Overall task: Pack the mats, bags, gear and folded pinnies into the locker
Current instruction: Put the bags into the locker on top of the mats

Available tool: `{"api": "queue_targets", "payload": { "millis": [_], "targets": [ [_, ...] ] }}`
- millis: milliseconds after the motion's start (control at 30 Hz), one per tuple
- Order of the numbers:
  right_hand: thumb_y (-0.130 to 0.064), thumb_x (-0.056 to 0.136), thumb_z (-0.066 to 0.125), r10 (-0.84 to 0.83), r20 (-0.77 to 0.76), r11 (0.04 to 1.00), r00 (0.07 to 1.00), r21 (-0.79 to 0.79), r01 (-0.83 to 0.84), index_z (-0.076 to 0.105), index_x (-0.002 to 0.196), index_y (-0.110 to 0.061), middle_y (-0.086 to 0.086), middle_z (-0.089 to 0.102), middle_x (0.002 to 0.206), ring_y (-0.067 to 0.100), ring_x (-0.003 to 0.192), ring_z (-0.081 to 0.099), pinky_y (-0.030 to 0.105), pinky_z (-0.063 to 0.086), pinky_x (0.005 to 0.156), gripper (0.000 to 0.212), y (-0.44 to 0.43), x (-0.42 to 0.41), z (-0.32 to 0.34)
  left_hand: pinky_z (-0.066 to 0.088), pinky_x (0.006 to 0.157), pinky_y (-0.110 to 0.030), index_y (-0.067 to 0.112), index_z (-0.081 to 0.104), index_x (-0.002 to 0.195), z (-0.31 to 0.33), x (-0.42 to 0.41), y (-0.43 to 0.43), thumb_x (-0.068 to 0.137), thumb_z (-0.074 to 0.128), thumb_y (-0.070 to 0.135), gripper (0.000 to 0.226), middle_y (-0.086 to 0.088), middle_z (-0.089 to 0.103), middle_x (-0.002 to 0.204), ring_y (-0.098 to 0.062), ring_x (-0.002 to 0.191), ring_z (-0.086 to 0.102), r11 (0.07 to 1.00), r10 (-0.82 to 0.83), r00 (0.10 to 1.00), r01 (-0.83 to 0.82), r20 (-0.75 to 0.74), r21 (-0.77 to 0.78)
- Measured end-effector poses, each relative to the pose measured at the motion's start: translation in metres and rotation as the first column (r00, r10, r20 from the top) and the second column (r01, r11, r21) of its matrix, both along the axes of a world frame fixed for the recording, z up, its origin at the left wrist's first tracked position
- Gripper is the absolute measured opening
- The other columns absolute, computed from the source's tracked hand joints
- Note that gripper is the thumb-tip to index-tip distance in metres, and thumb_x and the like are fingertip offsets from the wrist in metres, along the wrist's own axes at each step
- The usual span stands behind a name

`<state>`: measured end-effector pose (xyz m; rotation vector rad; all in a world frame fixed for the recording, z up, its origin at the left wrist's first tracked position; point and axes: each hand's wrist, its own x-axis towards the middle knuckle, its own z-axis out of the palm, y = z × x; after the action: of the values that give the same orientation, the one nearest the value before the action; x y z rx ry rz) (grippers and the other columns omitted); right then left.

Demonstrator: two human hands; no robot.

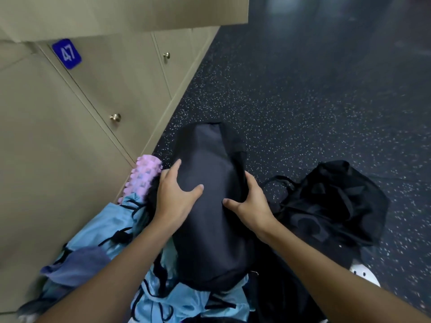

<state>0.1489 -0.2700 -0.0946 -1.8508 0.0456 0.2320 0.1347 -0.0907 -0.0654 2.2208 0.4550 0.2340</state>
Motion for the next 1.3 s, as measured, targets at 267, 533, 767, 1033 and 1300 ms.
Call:
{"api": "queue_targets", "payload": {
  "millis": [267, 533, 767, 1033, 1300],
  "targets": [
    [-0.029, 0.088, 0.067, 0.503, -0.063, 0.827, 0.862, -0.254, -0.502, 0.013, 0.155, -0.035, -0.006, 0.048, 0.14, 0.019, 0.132, 0.041, 0.033, 0.038, 0.109, 0.086, 0.062, -0.066, 0.022, 0.038, 0.111, -0.038, 0.012, 0.046, 0.144, 0.0, -0.083, 0.067, 0.088, 0.07, 0.042, 0.068, -0.014, 0.041, 0.147, -0.028, 0.132, 0.046, 0.979, 0.199, 0.939, -0.205, -0.28, 0.006],
    [-0.033, 0.093, 0.058, 0.517, -0.109, 0.838, 0.849, -0.138, -0.528, 0.01, 0.153, -0.038, -0.004, 0.043, 0.145, 0.017, 0.132, 0.045, 0.044, 0.04, 0.109, 0.077, 0.074, -0.087, -0.011, 0.035, 0.115, -0.043, 0.028, 0.032, 0.151, -0.008, -0.058, 0.044, 0.077, 0.072, 0.062, 0.091, -0.006, 0.032, 0.152, -0.026, 0.14, 0.037, 0.997, 0.048, 0.942, -0.065, -0.331, -0.04],
    [-0.043, 0.084, 0.071, 0.371, -0.146, 0.917, 0.917, -0.099, -0.387, 0.024, 0.15, -0.04, 0.003, 0.01, 0.151, 0.027, 0.143, 0.015, 0.04, 0.027, 0.117, 0.081, 0.091, -0.082, -0.03, 0.037, 0.112, -0.044, 0.031, 0.013, 0.156, -0.02, -0.041, 0.045, 0.084, 0.067, 0.037, 0.09, -0.011, 0.027, 0.155, -0.033, 0.139, 0.036, 0.995, 0.095, 0.926, -0.085, -0.365, 0.044],
    [-0.035, 0.064, 0.084, 0.189, -0.296, 0.982, 0.936, 0.035, -0.187, 0.042, 0.136, -0.02, -0.006, 0.066, 0.113, 0.014, 0.104, 0.065, 0.039, 0.054, 0.093, 0.085, 0.105, -0.07, -0.039, 0.032, 0.109, -0.034, 0.028, 0.009, 0.158, -0.019, -0.046, 0.062, 0.087, 0.068, 0.034, 0.092, -0.007, 0.023, 0.161, -0.026, 0.143, 0.031, 0.998, 0.061, 0.931, -0.064, -0.361, 0.004],
    [-0.011, 0.077, 0.062, 0.393, 0.152, 0.885, 0.907, -0.329, -0.329, 0.05, 0.137, -0.021, 0.005, 0.067, 0.12, 0.027, 0.115, 0.058, 0.04, 0.045, 0.1, 0.063, 0.099, -0.042, 0.036, 0.026, 0.12, -0.048, 0.038, 0.001, 0.156, 0.037, -0.037, 0.079, 0.071, 0.071, 0.049, 0.111, -0.004, 0.017, 0.164, -0.021, 0.149, 0.023, 0.999, -0.038, 0.993, 0.039, -0.109, 0.007]
  ]
}}
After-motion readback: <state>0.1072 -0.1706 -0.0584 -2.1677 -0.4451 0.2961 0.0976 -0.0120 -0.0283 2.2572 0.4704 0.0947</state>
